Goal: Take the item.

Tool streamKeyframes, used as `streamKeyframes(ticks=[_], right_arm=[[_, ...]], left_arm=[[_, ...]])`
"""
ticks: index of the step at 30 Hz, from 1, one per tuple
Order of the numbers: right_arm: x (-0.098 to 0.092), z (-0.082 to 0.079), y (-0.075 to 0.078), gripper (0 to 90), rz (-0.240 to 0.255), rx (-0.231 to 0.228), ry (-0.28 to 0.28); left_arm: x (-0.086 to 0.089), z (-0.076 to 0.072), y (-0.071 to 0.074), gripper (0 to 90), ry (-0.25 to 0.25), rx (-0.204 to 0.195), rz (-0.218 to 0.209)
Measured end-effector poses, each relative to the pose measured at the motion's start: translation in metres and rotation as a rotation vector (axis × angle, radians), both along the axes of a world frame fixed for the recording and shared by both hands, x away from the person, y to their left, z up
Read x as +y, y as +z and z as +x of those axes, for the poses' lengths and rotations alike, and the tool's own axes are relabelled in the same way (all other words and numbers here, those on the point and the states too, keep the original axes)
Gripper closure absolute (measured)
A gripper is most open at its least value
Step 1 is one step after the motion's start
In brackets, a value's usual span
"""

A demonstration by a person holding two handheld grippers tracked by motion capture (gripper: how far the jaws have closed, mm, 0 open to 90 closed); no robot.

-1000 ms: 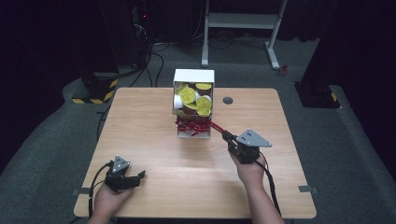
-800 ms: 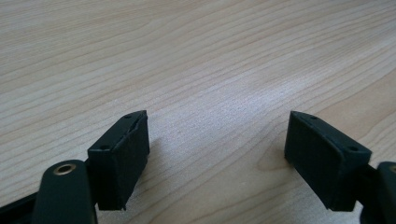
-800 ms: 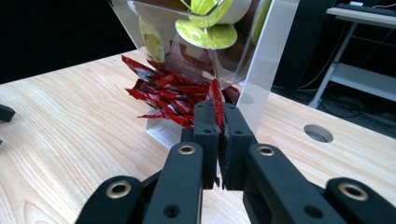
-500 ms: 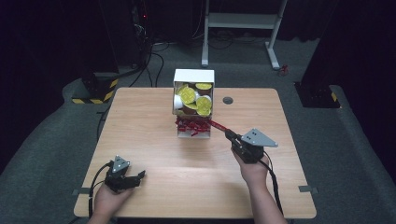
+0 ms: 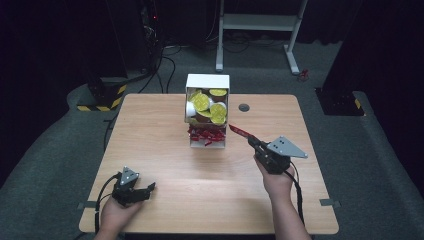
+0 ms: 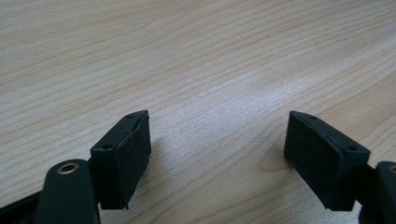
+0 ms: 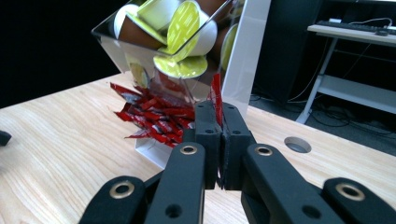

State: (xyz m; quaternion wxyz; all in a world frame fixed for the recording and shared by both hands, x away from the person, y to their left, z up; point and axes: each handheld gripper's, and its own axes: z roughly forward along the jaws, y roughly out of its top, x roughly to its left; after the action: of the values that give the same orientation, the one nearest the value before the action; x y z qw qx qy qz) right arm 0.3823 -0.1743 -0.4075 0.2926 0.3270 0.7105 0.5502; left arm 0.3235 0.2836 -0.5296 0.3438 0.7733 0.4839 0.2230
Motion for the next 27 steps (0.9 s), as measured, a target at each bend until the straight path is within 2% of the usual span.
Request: streamKeyframes(ticks=[14,19,22,27], right_arm=[[-0.012,0.008,0.003,88.7,0.013,-0.012,-0.044],[-0.019,0.015,0.004,88.7,0.014,-0.02,-0.081],[-0.024,0.02,0.003,88.7,-0.007,-0.029,-0.111],[-0.035,0.028,-0.002,88.7,-0.01,-0.017,-0.148]], left_arm=[[0.0,0.0,0.0,23.4,0.005,0.0,0.001],[0.0,0.0,0.0,23.5,0.006,-0.001,-0.001],[0.0,0.0,0.0,23.5,0.008,0.002,0.0],[0.0,0.0,0.0,23.5,0.012,0.001,-0.002]])
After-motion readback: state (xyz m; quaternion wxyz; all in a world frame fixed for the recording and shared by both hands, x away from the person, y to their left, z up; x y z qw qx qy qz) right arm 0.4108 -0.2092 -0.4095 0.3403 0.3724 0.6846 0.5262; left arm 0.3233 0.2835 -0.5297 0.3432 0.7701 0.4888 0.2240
